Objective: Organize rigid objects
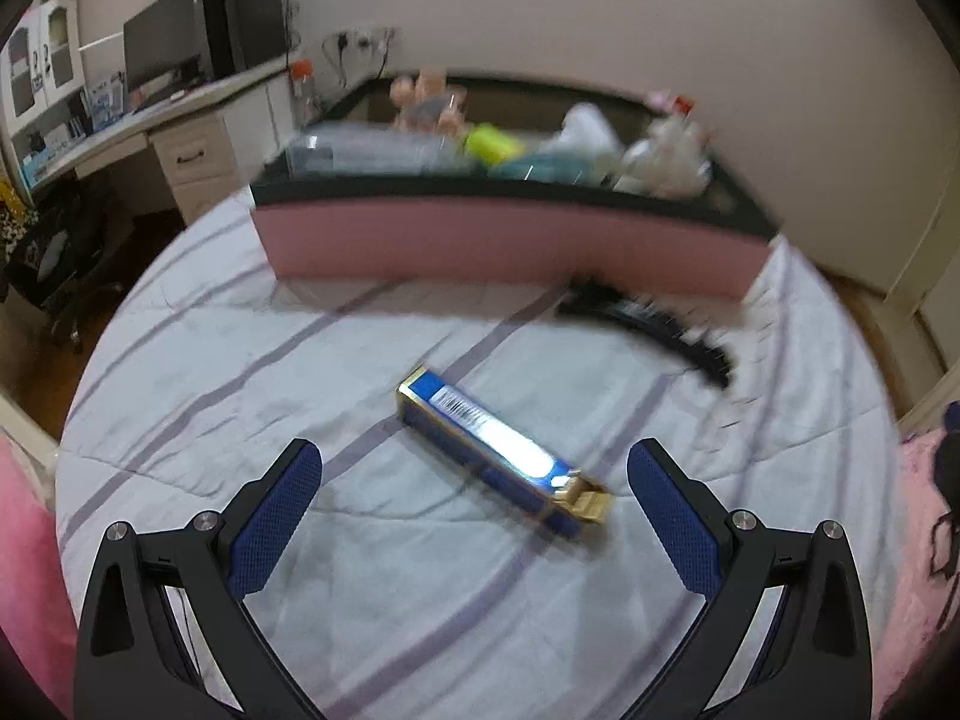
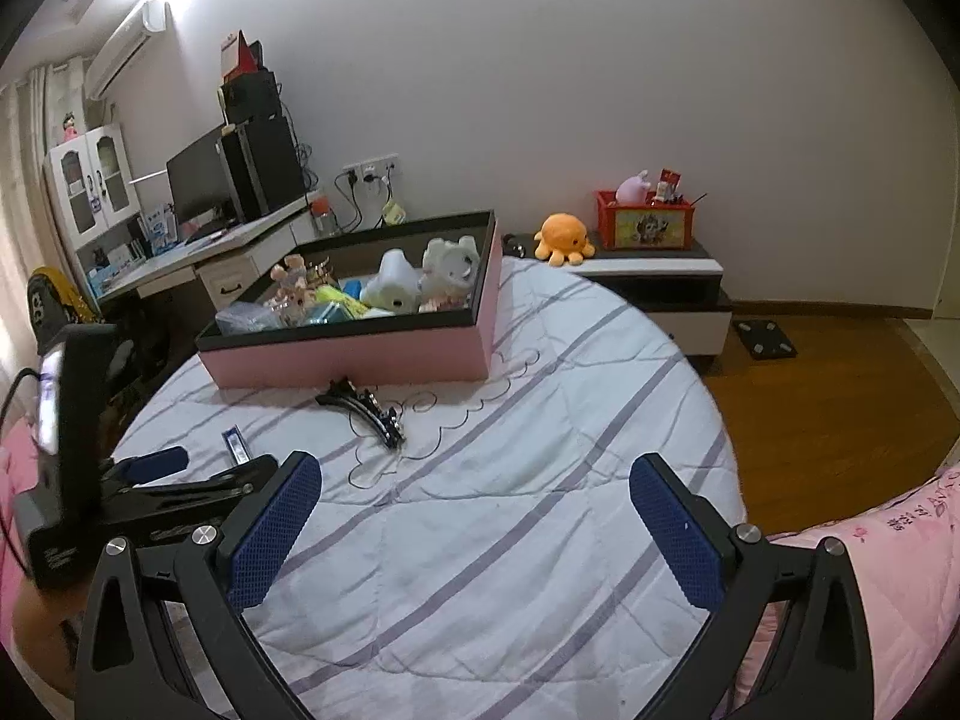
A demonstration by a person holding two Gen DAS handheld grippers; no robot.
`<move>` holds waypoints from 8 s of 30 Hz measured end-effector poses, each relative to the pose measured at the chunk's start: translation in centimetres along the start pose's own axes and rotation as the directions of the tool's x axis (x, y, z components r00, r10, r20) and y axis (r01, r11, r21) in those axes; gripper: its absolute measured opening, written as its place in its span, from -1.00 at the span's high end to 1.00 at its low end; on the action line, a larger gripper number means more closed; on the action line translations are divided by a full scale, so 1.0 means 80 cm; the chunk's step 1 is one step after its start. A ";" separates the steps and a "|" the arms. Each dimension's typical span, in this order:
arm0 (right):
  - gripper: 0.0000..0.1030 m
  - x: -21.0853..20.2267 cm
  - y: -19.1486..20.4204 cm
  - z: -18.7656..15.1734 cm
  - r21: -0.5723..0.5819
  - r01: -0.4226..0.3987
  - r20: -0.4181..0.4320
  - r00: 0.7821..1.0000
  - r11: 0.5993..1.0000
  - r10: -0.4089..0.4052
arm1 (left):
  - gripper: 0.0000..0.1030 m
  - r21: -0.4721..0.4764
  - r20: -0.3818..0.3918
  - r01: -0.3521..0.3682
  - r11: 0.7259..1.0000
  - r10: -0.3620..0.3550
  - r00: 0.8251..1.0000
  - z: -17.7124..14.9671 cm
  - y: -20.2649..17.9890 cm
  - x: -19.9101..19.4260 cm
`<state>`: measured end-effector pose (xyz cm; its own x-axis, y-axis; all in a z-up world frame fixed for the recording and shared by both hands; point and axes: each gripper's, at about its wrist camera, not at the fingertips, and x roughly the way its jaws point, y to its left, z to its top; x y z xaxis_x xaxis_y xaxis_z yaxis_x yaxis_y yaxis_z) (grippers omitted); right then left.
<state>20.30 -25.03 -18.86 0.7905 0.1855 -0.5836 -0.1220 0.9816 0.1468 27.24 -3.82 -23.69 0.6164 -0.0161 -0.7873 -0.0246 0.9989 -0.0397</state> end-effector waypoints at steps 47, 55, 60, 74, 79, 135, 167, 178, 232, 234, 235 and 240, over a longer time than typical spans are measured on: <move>0.62 0.140 0.077 0.007 -0.204 -0.084 -0.277 0.961 0.975 0.025 | 0.37 0.183 0.009 0.135 0.974 -0.138 0.990 0.011 0.052 0.009; 0.61 0.146 0.081 0.007 -0.219 -0.068 -0.274 0.962 0.973 0.005 | 0.70 0.230 0.009 0.150 0.962 -0.157 0.988 0.001 0.038 0.002; 0.63 0.142 0.080 0.006 -0.219 -0.073 -0.266 0.964 0.973 0.013 | 0.70 0.238 0.017 0.144 0.960 -0.153 0.988 0.001 0.032 0.000; 0.63 0.092 0.096 0.022 -0.187 -0.138 -0.166 0.980 0.973 0.107 | 0.70 0.269 0.116 0.148 0.952 -0.185 0.976 0.022 0.024 -0.052; 0.63 0.075 0.103 0.045 -0.199 -0.160 -0.123 0.983 0.967 0.137 | 0.70 0.307 0.152 0.146 0.941 -0.200 0.968 0.048 0.018 -0.073; -1.00 0.181 0.073 0.209 -0.146 -0.009 -0.117 0.993 0.989 -0.008 | -1.00 0.267 0.141 0.045 0.963 -0.085 0.986 0.257 0.015 0.013; -1.00 -0.113 0.132 0.113 -0.179 0.009 0.243 0.969 0.984 0.036 | -1.00 0.174 0.603 -0.076 0.982 -0.045 0.797 0.054 0.033 -0.301; -1.00 -0.184 0.154 0.102 -0.194 0.016 0.354 0.934 0.981 0.055 | -1.00 0.148 0.704 -0.170 0.974 0.017 0.710 0.023 0.034 -0.379; -1.00 -0.276 0.194 0.075 -0.217 0.113 0.569 0.822 0.970 0.031 | -1.00 0.056 0.819 -0.106 0.993 0.015 0.573 -0.029 0.056 -0.452; -1.00 -0.276 0.194 0.075 -0.215 0.115 0.570 0.821 0.970 0.030 | -1.00 0.053 0.819 -0.103 0.993 0.016 0.574 -0.029 0.056 -0.453; -1.00 -0.276 0.194 0.075 -0.215 0.113 0.569 0.822 0.970 0.030 | -1.00 0.052 0.819 -0.101 0.994 0.016 0.574 -0.030 0.057 -0.454; -1.00 -0.276 0.194 0.078 -0.206 0.109 0.575 0.818 0.972 0.031 | -1.00 0.010 0.828 -0.051 0.999 0.020 0.560 -0.032 0.063 -0.458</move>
<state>4.70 -14.20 1.24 0.9877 0.1559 -0.0136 -0.1565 0.9840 -0.0854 2.51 1.70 3.33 0.9966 0.0474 0.0681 -0.0479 0.9988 0.0062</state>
